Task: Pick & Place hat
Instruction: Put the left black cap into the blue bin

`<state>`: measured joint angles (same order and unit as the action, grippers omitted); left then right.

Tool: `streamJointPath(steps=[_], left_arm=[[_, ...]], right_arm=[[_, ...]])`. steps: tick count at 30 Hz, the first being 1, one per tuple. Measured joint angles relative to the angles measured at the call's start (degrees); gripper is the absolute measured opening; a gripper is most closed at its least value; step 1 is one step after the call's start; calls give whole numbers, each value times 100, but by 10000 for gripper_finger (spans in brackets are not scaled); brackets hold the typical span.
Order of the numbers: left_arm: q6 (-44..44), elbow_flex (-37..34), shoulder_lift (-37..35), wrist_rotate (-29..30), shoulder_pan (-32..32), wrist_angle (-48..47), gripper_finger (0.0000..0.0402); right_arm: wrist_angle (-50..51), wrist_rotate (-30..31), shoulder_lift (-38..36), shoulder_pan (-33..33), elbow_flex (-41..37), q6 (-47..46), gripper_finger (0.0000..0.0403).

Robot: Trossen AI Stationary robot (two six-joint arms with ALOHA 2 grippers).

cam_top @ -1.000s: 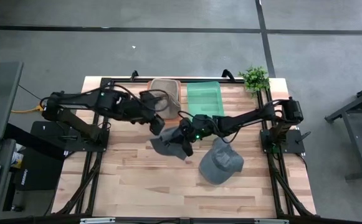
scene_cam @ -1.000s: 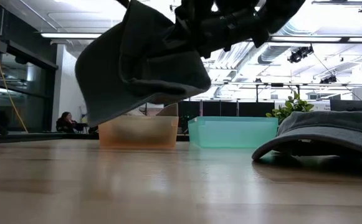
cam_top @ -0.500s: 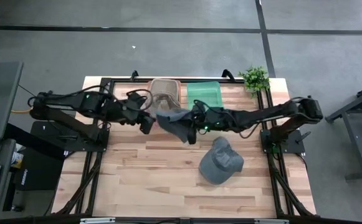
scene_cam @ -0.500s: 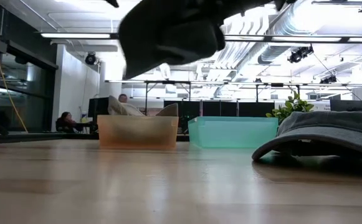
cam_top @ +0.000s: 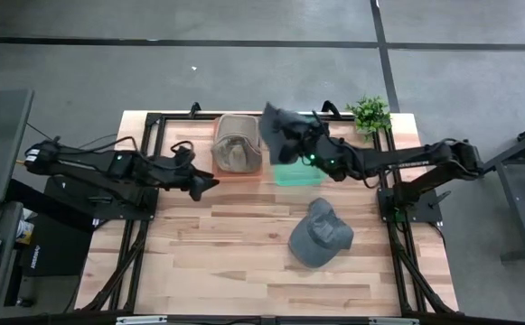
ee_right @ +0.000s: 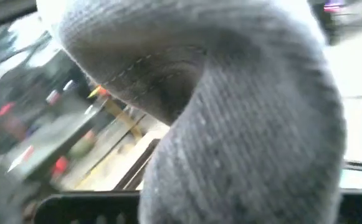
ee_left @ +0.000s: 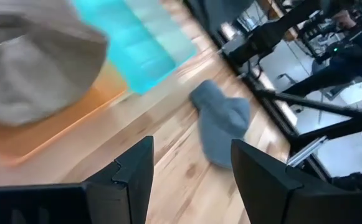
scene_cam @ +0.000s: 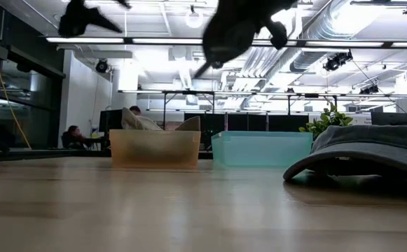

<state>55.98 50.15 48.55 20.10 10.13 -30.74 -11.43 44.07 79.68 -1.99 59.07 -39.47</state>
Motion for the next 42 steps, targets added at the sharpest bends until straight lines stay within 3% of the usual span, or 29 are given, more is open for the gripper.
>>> streamJointPath(steps=[11, 22, 27, 42], left_arm=[[-83, -1319, -1379, 206, 0, 1159, 188], [-313, -1613, -1910, 297, 0, 1118, 188], [-344, -1613, -1925, 491, -2, 1127, 188], [-202, -1613, -1925, 608, -2, 1132, 188]], right_arm=[[485, 1625, 306, -106, -101, -2660, 3], [-3335, 2340, 512, -99, -1813, -2810, 3], [-3976, 2349, 513, -99, -2145, -2947, 3], [-4087, 1848, 917, -117, -2092, -3931, 3]])
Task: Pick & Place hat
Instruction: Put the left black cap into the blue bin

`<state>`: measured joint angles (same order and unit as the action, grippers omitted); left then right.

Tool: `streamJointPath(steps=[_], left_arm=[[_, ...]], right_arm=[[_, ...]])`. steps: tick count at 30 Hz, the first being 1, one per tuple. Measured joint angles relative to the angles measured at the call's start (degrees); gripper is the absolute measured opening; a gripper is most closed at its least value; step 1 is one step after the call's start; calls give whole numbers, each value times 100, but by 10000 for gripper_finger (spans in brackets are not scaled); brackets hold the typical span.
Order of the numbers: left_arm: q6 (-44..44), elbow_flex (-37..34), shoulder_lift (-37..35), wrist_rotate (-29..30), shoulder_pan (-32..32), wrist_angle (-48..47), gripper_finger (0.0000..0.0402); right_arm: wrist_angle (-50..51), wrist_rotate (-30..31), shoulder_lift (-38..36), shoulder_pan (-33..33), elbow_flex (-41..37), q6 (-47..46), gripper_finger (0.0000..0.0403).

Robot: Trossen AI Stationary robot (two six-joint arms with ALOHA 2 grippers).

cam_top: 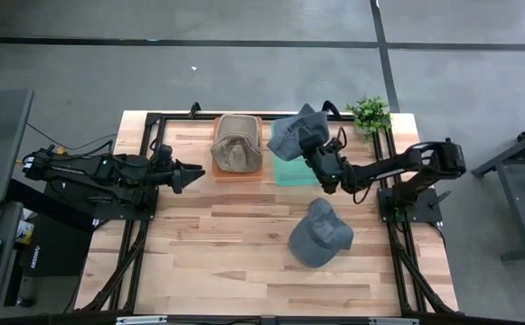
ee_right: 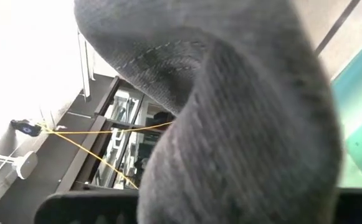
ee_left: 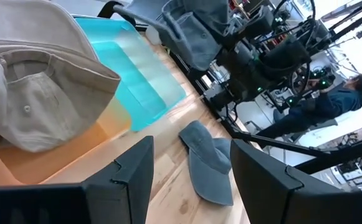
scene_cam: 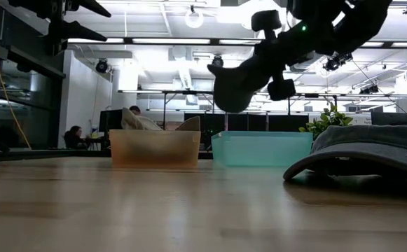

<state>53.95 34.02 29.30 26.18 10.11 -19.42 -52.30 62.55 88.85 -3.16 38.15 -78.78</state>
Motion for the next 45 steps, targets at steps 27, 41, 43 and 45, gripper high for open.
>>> streamJointPath(steps=[27, 41, 43, 45], left_arm=[[530, 2, 0, 39, 0, -2, 188], [636, 2, 0, 41, 0, -2, 188], [636, 2, 0, 41, 0, -2, 188], [636, 2, 0, 41, 0, -4, 188]], right_arm=[[643, -709, 650, -449, 2, -600, 5], [1096, -1130, 650, -585, 2, -664, 59], [1096, -1133, 650, -585, 2, -622, 69], [1096, -1133, 650, -585, 2, -570, 78]])
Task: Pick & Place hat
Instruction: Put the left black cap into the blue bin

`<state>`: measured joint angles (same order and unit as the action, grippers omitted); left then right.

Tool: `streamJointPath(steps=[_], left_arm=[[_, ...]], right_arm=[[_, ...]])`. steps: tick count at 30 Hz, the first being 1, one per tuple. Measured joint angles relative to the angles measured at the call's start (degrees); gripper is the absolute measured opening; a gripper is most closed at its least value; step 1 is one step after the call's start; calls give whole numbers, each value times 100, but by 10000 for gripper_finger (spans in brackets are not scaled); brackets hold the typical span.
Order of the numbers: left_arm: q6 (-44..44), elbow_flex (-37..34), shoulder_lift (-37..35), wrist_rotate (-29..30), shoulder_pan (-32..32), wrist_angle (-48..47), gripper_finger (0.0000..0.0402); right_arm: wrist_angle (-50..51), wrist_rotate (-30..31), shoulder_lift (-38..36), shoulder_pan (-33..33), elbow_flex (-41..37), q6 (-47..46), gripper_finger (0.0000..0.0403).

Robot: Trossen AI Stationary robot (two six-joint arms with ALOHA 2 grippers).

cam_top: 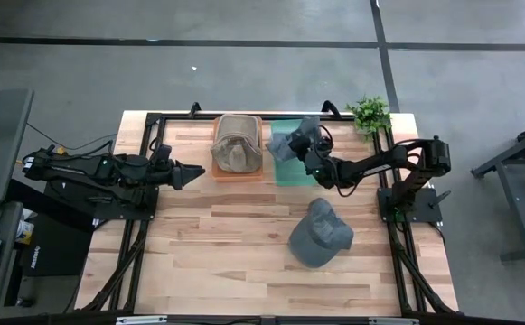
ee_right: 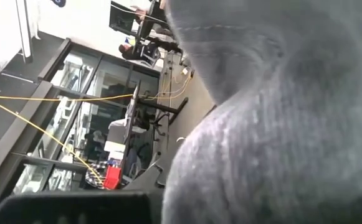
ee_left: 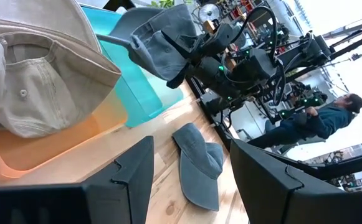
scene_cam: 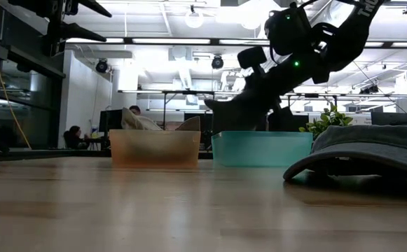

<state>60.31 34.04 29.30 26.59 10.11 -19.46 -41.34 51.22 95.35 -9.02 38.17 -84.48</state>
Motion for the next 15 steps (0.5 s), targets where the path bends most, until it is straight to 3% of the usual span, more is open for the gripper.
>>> streamJointPath(steps=[9, 15], left_arm=[[0, 0, 0, -5, 2, 0, 188], [0, 0, 0, -10, 1, -2, 188]], right_arm=[[0, -91, 0, 0, 0, 305, 134], [-9, -246, -2, 2, 0, 26, 184]])
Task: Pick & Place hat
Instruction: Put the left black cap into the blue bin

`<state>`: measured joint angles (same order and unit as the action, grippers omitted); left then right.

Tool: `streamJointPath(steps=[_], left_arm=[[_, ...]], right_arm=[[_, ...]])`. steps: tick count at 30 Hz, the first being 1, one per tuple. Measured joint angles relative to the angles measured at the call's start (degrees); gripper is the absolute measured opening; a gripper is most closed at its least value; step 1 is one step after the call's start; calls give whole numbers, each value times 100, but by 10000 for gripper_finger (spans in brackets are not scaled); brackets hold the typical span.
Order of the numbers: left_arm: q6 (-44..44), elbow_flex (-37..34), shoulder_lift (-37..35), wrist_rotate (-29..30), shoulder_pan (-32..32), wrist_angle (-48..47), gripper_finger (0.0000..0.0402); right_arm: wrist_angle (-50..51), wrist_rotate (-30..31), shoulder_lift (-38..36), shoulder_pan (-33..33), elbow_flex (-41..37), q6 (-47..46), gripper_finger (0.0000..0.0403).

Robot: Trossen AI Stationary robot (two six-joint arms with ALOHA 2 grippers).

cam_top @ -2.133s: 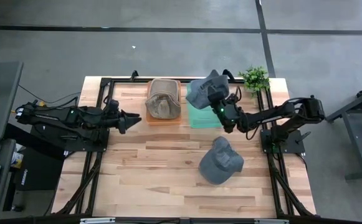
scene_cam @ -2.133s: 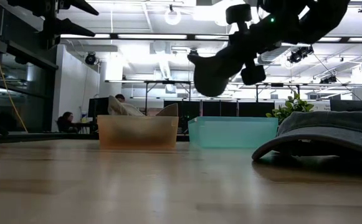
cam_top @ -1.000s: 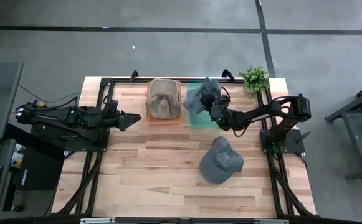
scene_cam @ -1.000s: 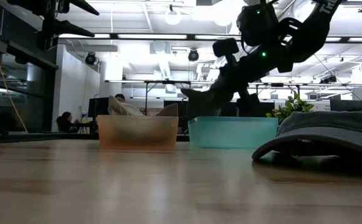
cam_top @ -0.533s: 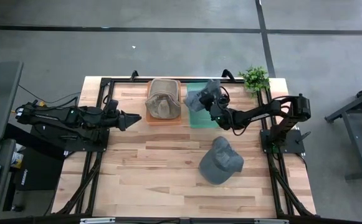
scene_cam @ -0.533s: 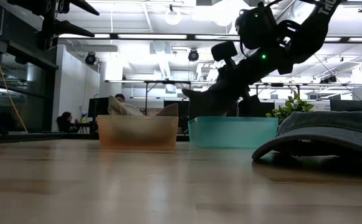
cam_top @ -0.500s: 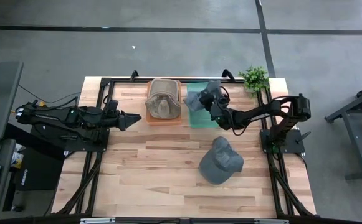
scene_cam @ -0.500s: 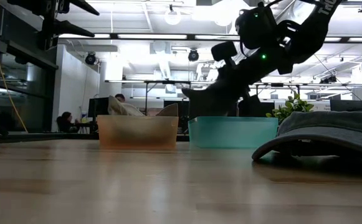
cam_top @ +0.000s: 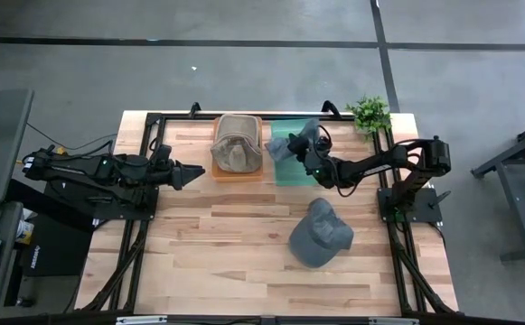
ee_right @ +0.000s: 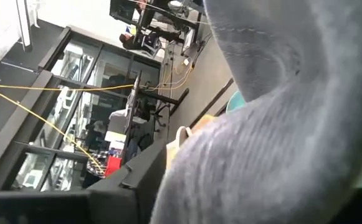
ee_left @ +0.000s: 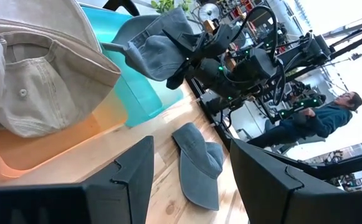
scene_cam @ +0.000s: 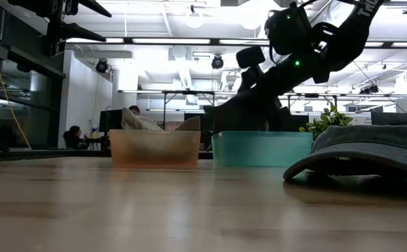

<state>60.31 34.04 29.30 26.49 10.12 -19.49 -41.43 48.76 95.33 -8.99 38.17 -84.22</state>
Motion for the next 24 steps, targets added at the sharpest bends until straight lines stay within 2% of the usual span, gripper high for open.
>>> streamJointPath(steps=[5, 15, 24], left_arm=[[4, 0, 0, -12, -1, 0, 188], [9, 0, 1, -12, 1, 0, 188], [57, 0, 2, -25, 0, 0, 188]], right_arm=[[-36, -273, -2, 2, 0, -306, 210], [45, -464, -137, 2, 0, -287, 213], [1464, -459, -1032, 4, 2, -94, 213]])
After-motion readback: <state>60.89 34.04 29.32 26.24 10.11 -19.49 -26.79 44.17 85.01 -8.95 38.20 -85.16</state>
